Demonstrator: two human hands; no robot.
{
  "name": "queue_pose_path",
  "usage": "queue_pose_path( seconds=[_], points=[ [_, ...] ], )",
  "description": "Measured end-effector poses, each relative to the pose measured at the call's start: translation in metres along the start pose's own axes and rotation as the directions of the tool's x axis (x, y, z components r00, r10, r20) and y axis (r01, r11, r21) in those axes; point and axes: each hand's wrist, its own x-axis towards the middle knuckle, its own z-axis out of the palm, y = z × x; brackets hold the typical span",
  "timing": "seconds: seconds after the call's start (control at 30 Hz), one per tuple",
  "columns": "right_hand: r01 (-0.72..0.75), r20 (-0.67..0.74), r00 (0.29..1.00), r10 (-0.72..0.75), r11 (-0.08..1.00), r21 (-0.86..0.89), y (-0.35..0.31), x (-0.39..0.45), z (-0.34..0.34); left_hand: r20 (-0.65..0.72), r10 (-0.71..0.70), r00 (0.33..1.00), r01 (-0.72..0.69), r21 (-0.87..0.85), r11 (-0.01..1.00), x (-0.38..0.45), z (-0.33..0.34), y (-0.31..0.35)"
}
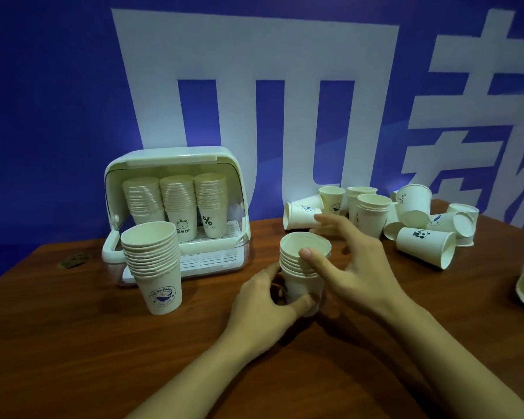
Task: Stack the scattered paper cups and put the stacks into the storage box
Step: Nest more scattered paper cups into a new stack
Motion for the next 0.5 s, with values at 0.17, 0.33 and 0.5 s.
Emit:
queue_pose_path(
  seconds=[0.17,0.33,0.5],
  points=[
    [0.004,-0.021,1.0,-0.007,0.991,-0.133,0.001,0.002,0.002,-0.007,0.011,1.0,-0.011,0.025,1.0,0.001,0.001,-0.004],
    [-0.024,-0.025,1.0,0.02,0.976,-0.217,-0.002,-0.002,0.009,0.0,0.01,1.0,-0.01,0.014,1.0,-0.001,0.0,-0.001],
    [-0.087,-0.005,0.996,0.088,0.973,-0.215,-0.005,-0.004,0.013,-0.011,0.026,1.0,-0.025,0.008,1.0,-0.001,0.001,0.0]
  ],
)
